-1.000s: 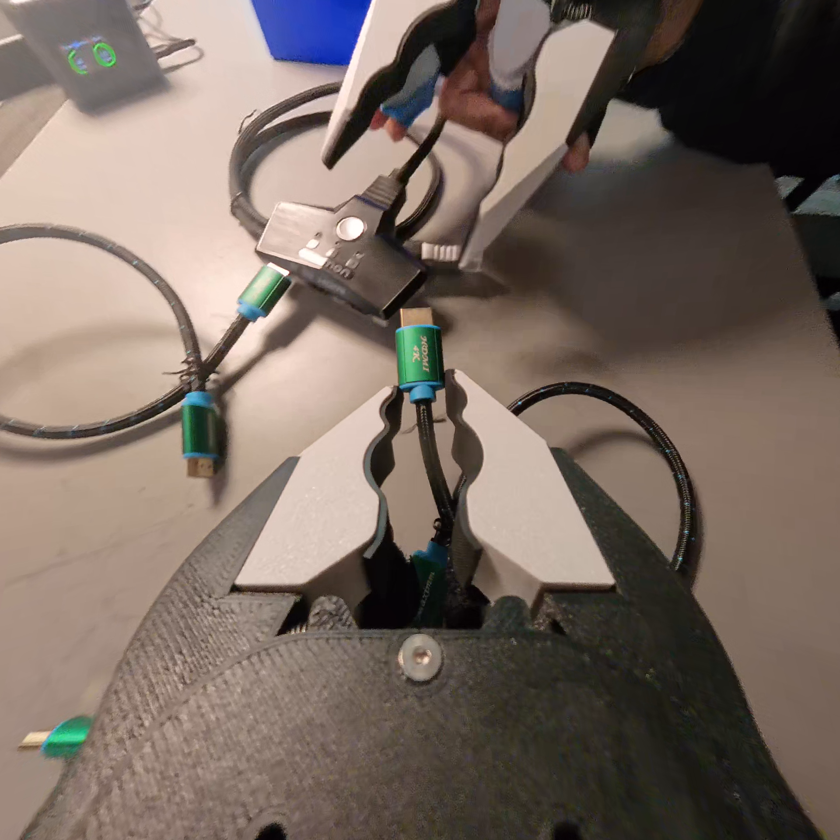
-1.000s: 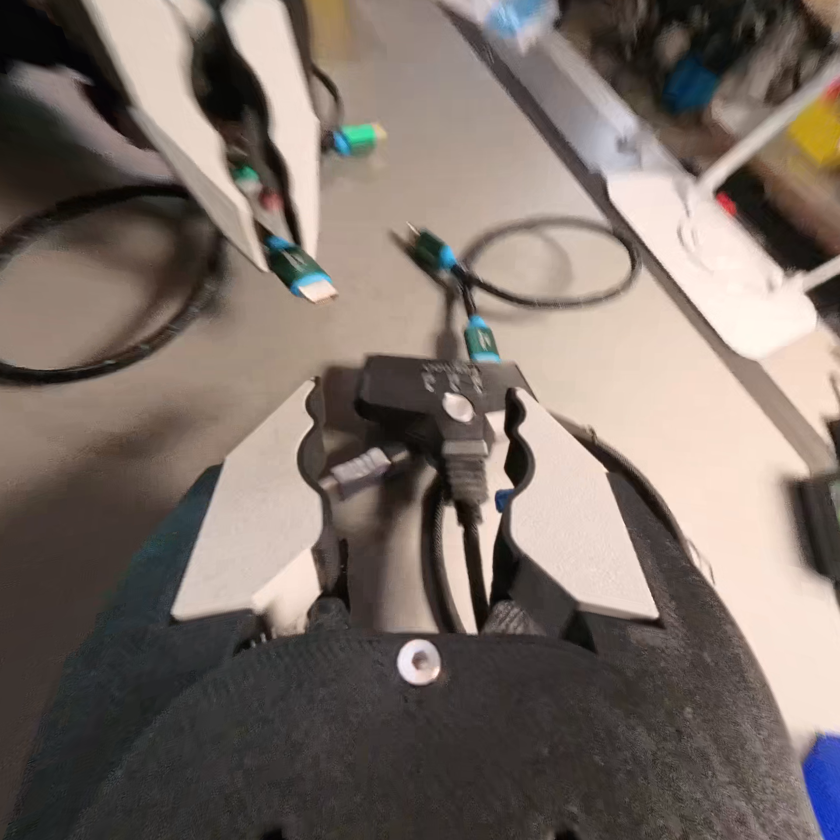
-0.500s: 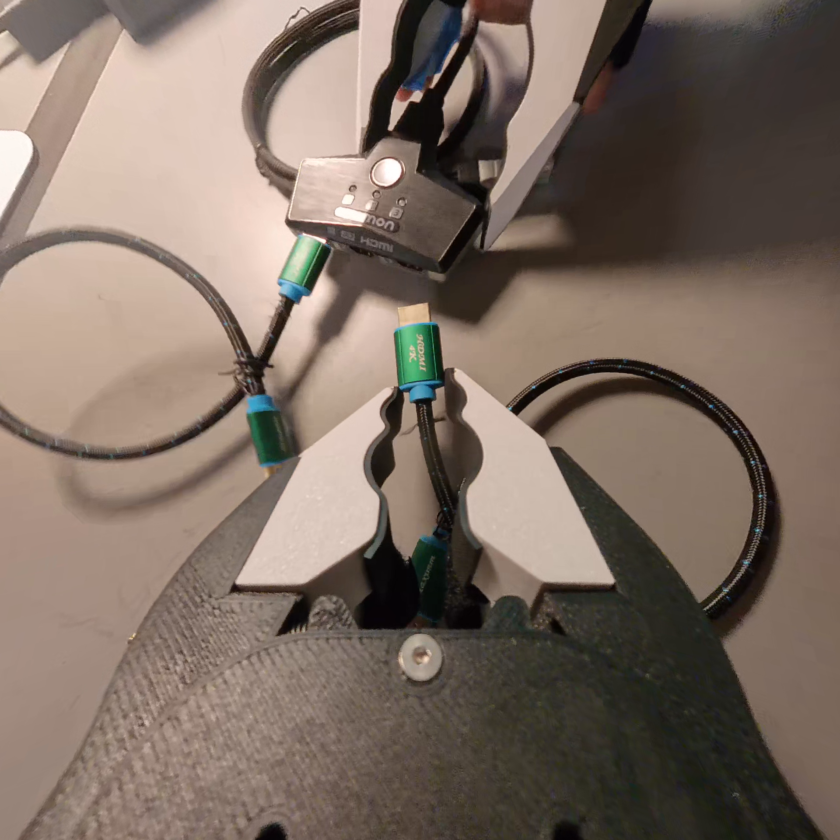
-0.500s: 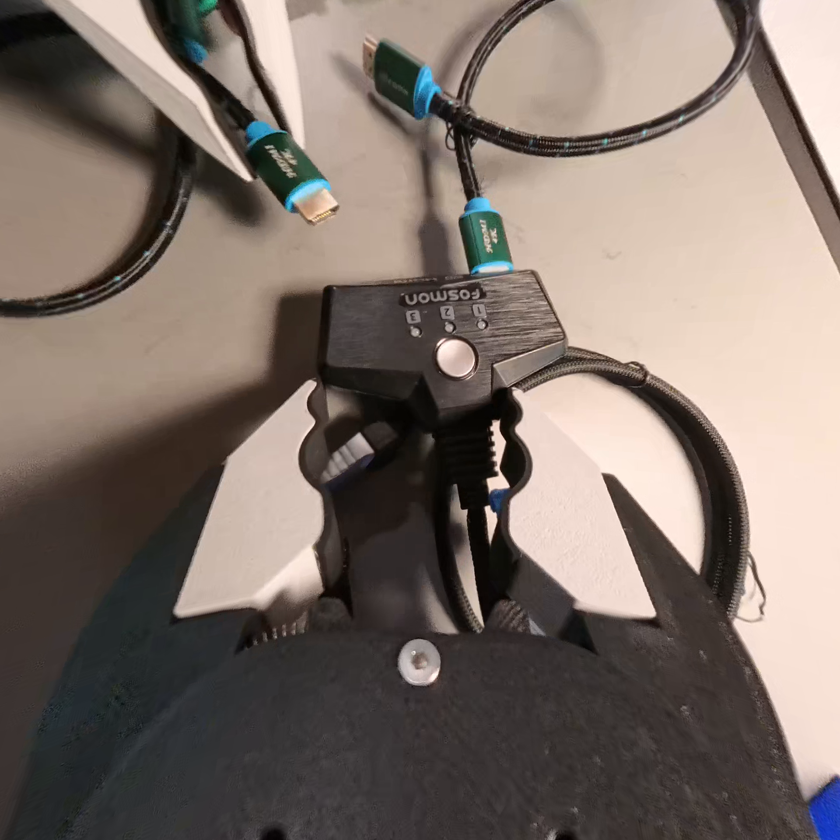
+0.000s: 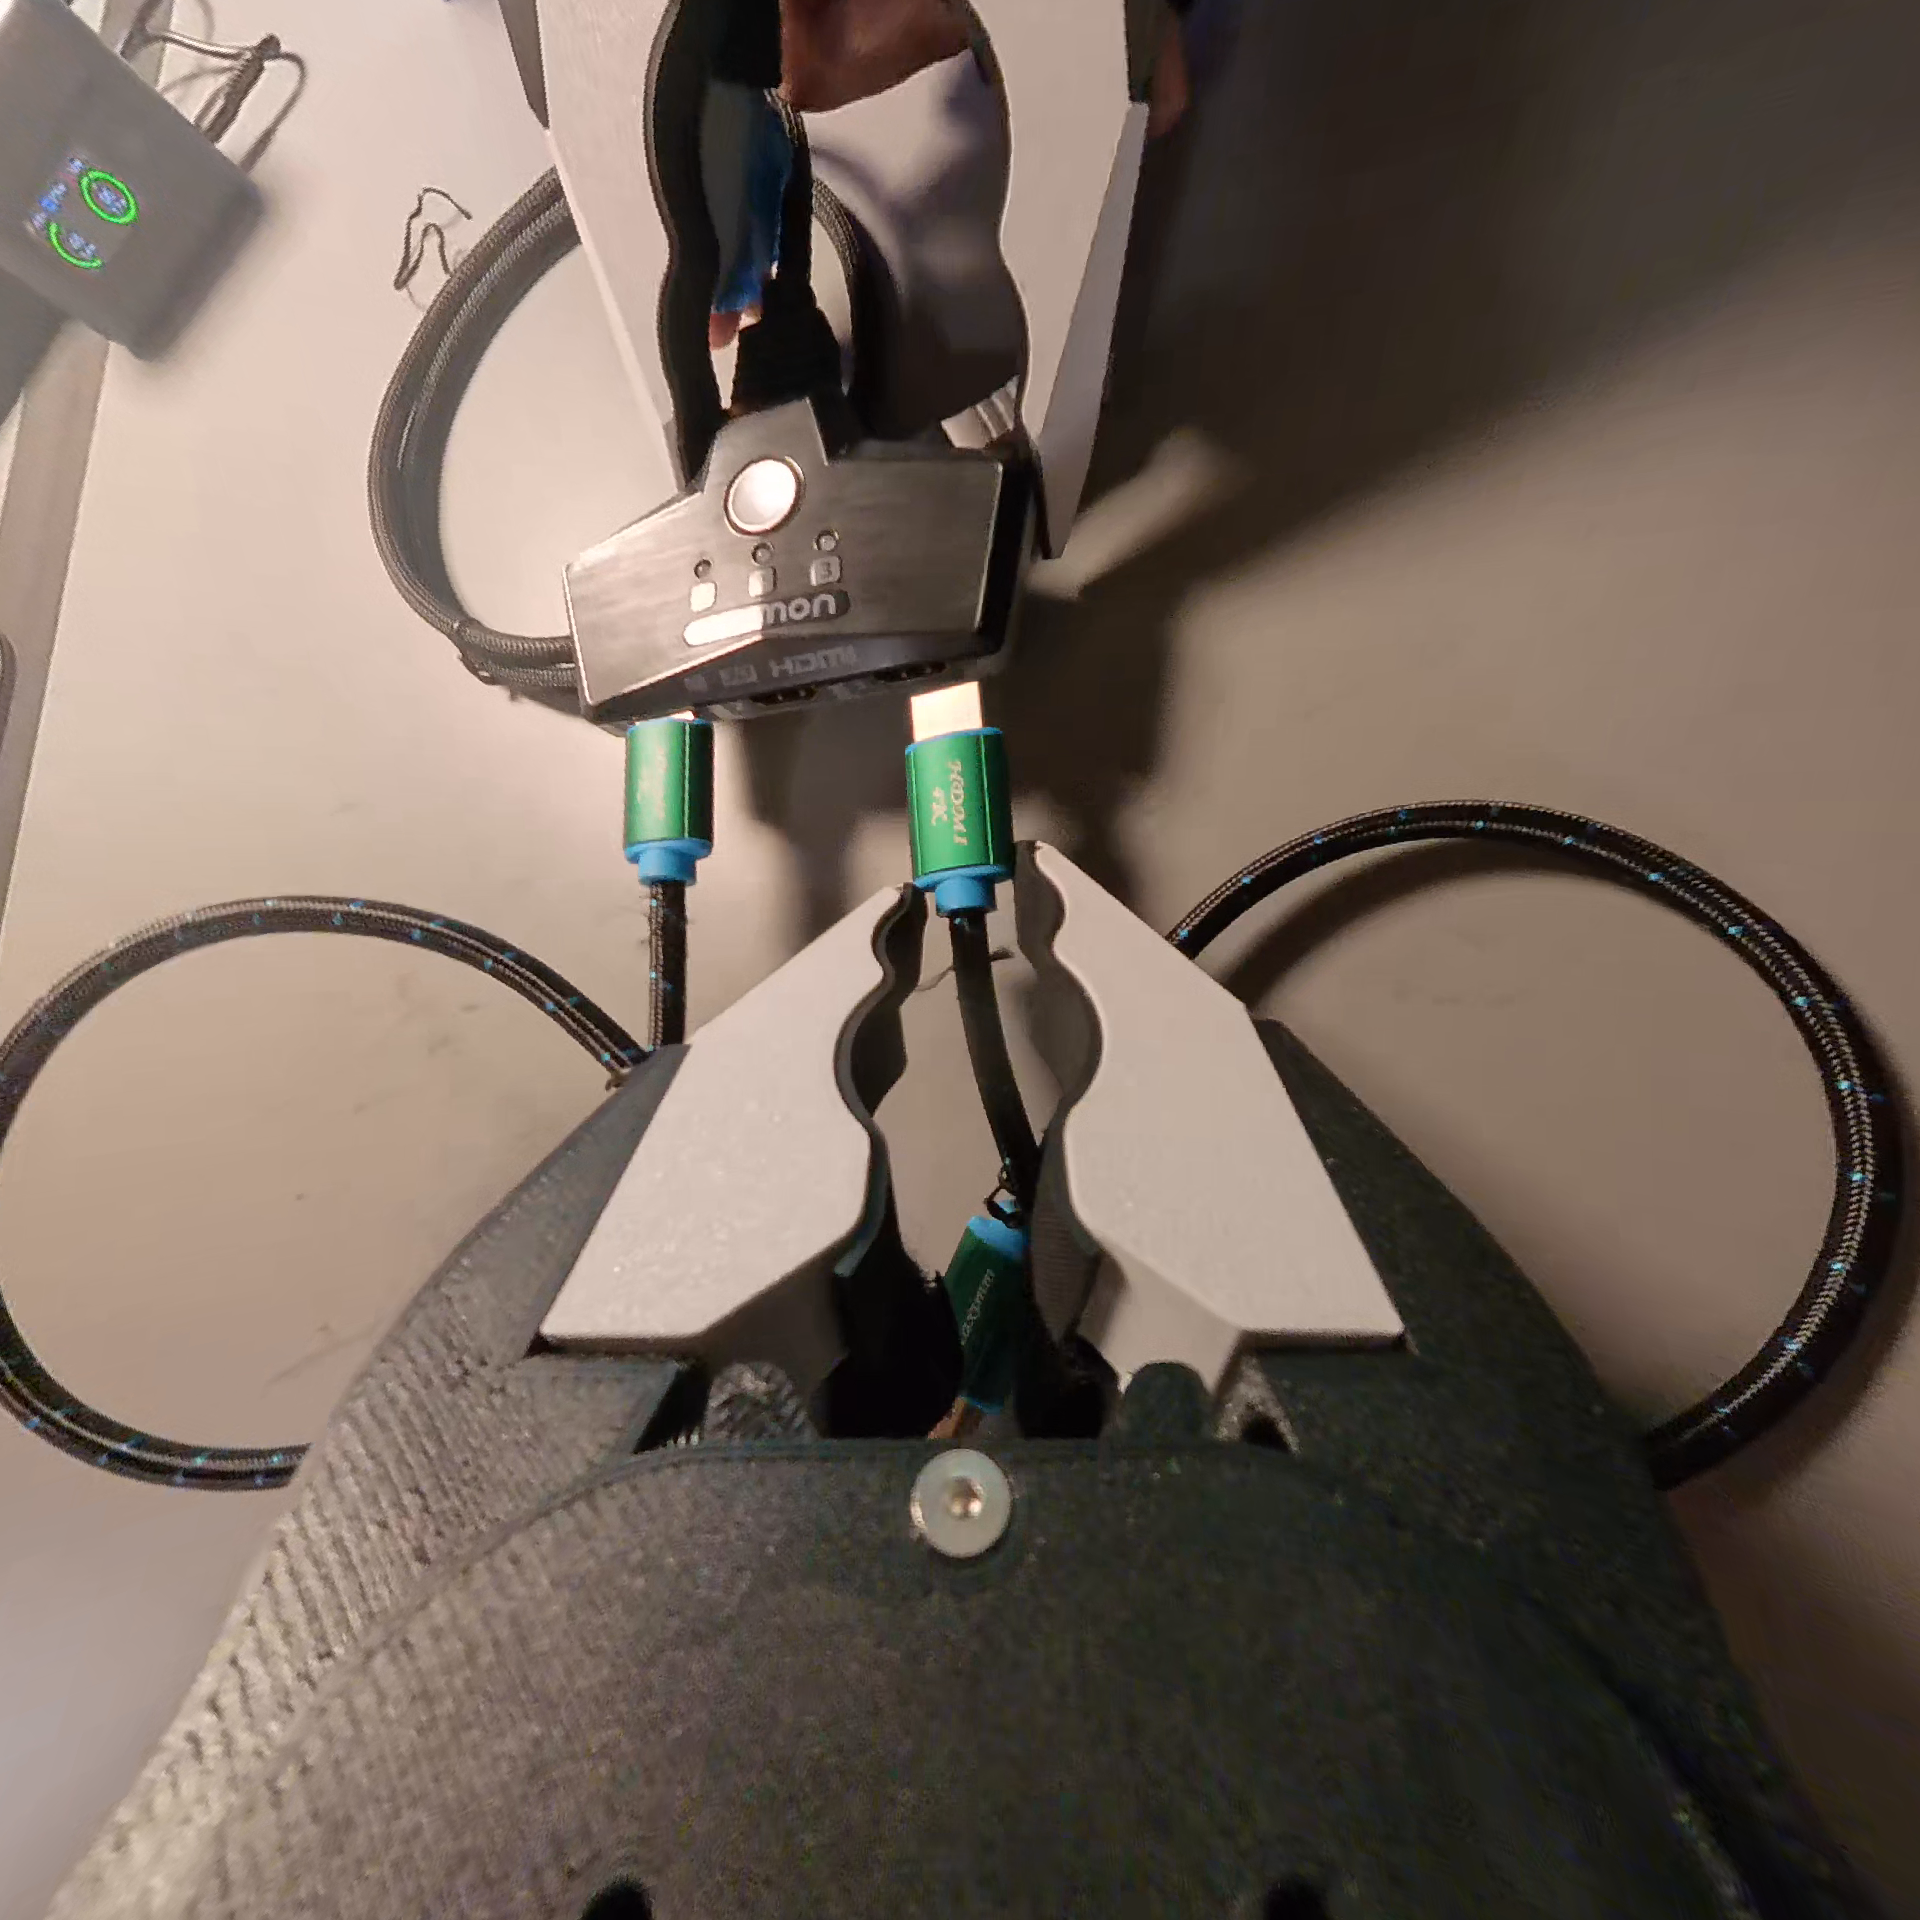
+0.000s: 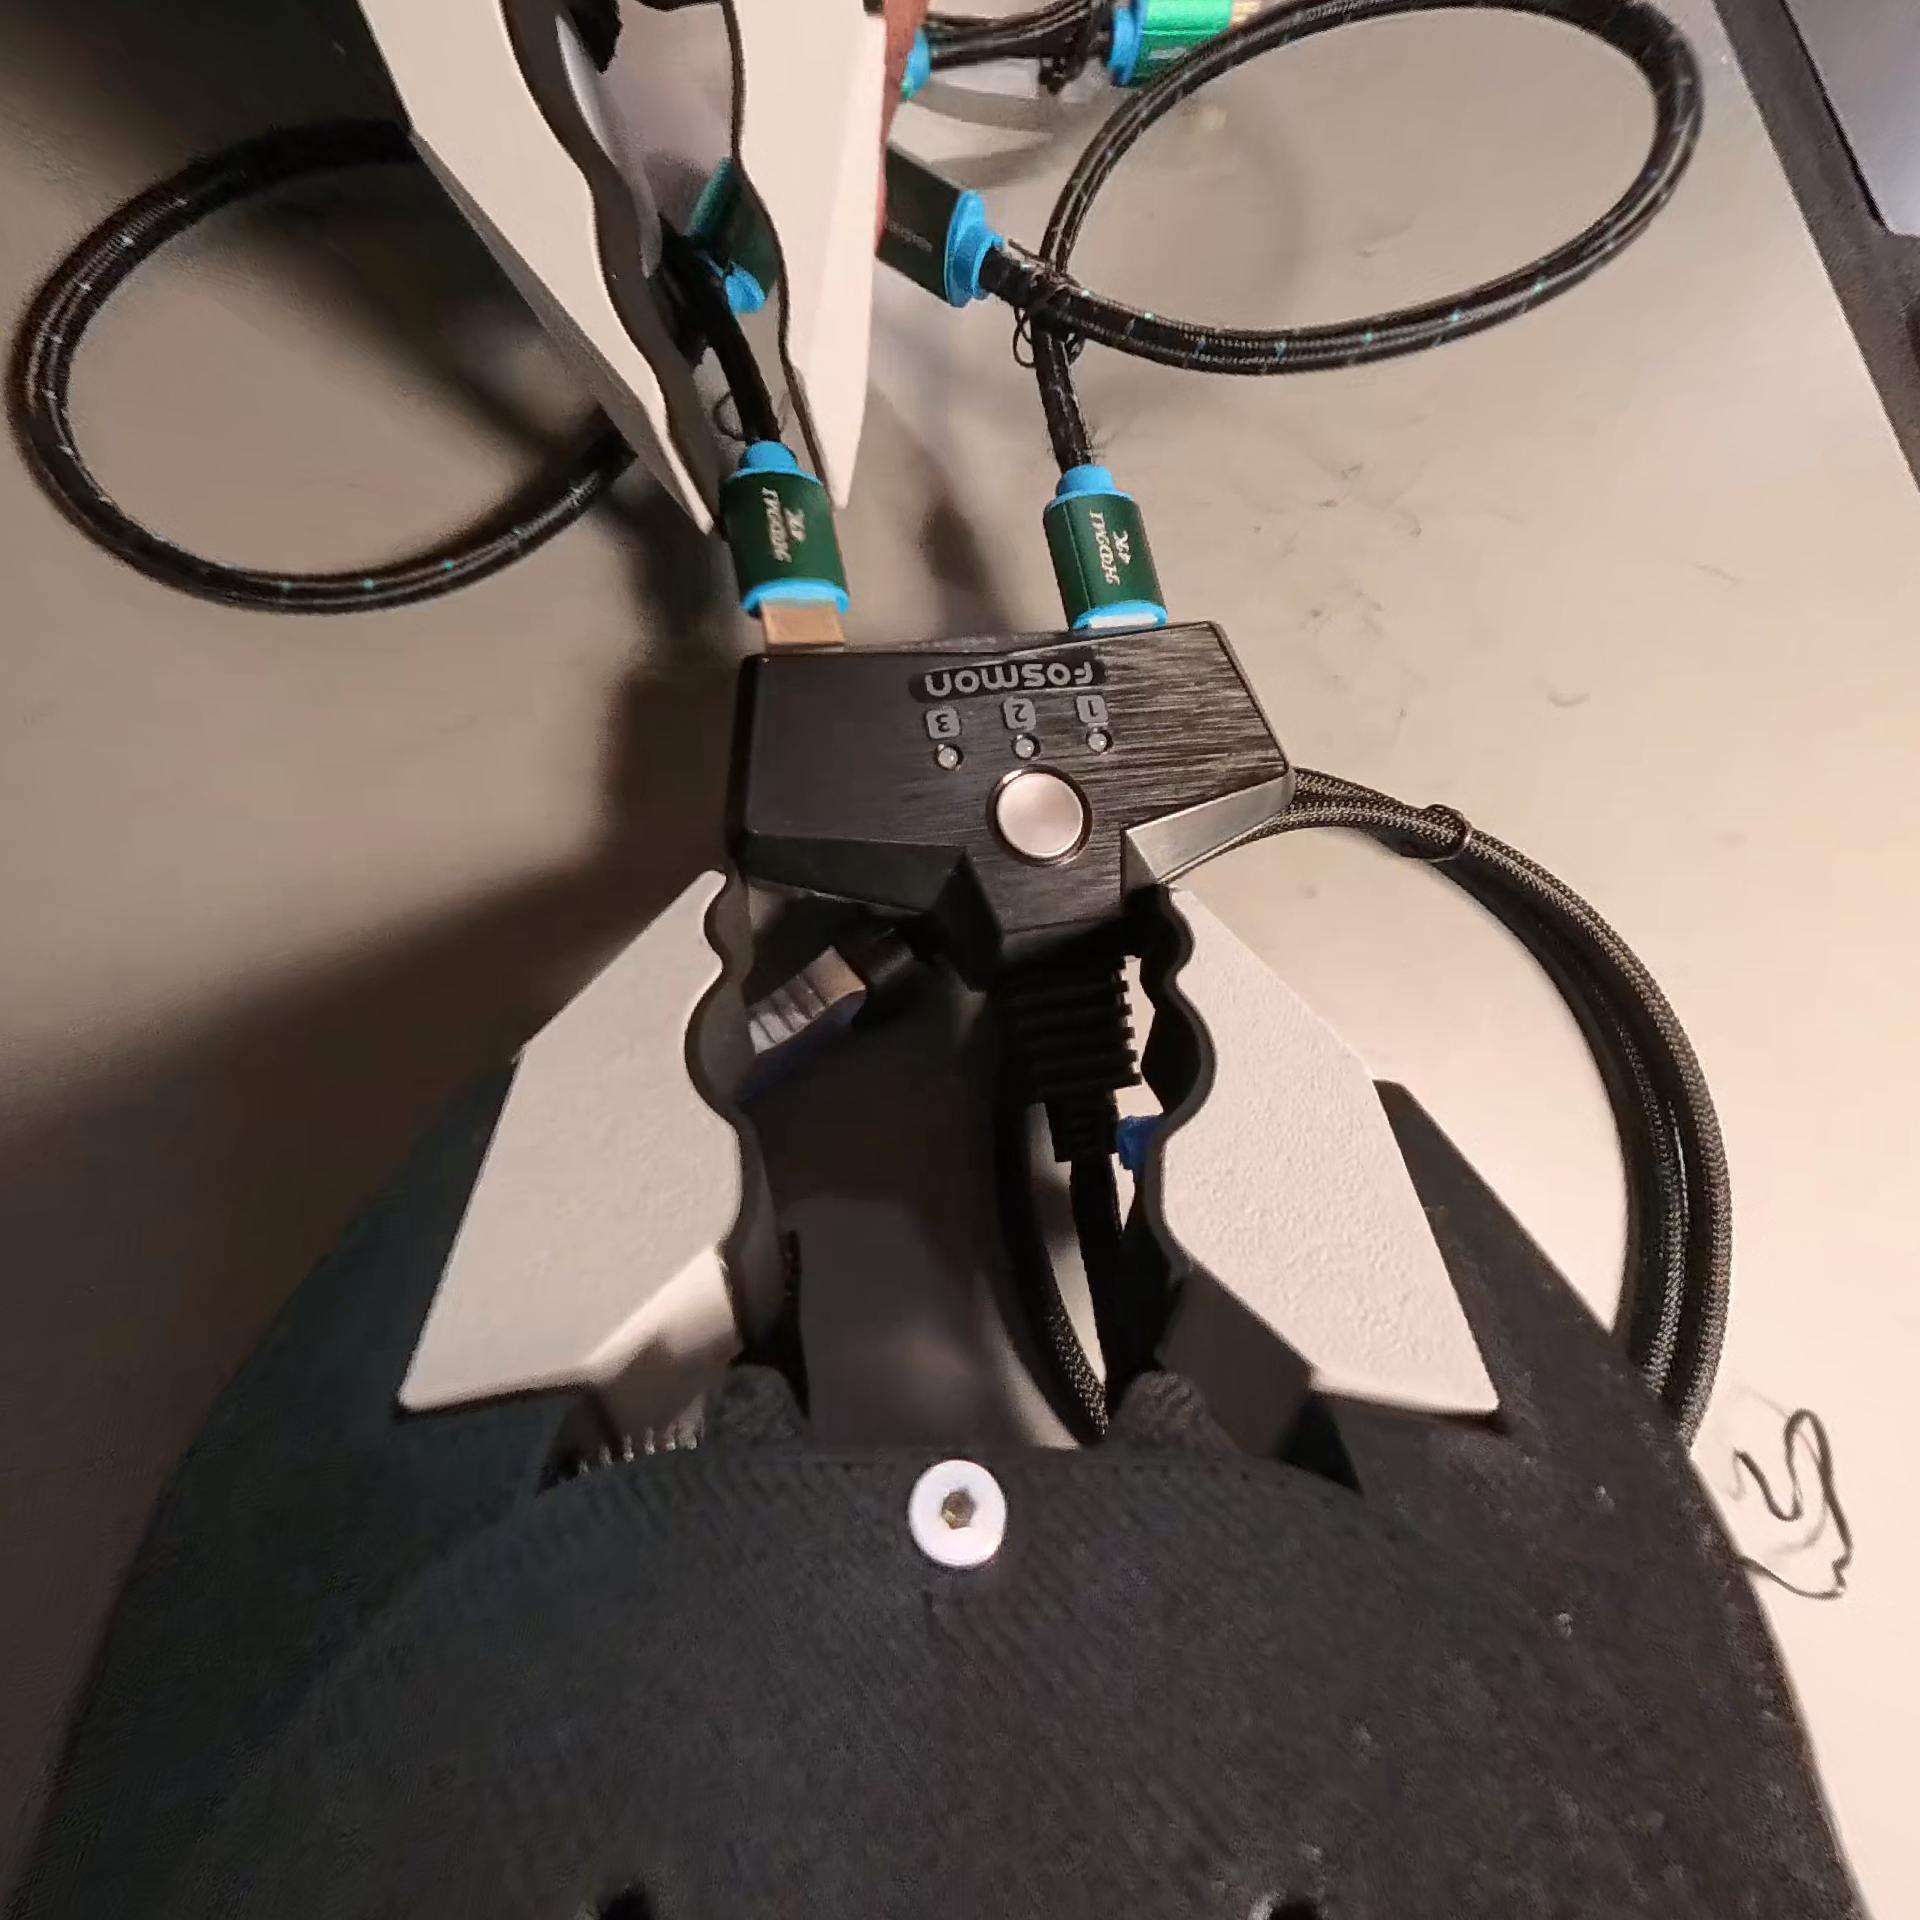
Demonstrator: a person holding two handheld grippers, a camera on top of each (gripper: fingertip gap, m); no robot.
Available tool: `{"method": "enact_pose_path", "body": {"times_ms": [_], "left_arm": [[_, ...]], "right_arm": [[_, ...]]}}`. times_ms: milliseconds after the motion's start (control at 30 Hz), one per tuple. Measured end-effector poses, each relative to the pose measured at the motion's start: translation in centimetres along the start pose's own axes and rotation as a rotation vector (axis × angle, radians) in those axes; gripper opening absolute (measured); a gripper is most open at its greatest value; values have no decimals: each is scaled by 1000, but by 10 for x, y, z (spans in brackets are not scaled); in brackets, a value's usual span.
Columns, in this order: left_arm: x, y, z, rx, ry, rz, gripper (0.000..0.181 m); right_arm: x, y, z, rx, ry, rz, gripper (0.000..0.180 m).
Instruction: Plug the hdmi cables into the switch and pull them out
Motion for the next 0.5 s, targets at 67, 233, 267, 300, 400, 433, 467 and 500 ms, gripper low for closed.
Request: {"method": "enact_pose_path", "body": {"times_ms": [67,233,267,300,400,433,467,500], "left_arm": [[1,-1,-1,3,-8,-6,18],[-1,0,-2,13,-3,-24,15],[-1,1,-3,28,-5,-31,15],[-1,1,-3,30,-7,-38,15],[-1,0,-3,41,-11,-72,15],[0,0,-3,43,-11,-80,15],[0,0,-4,48,-10,-87,15],[0,0,-4,55,-8,-95,15]], "right_arm": [[1,2,0,3,2,10,78],[1,5,0,16,-1,19,78],[1,5,0,18,-1,17,78],[0,5,0,22,-1,15,78],[0,4,0,24,-2,9,78],[0,4,0,25,-1,5,78],[0,4,-1,24,1,-1,78],[0,3,-1,22,4,-7,78]]}}
Point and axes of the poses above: each gripper's, where its closed fingertips meet, z back along the fingers, x out of its top, y = z × x across the jaws, the point moved 3 cm from there along z, back along the fingers, and after that the axes turned 1 degree about y, right-handed, at the moved point
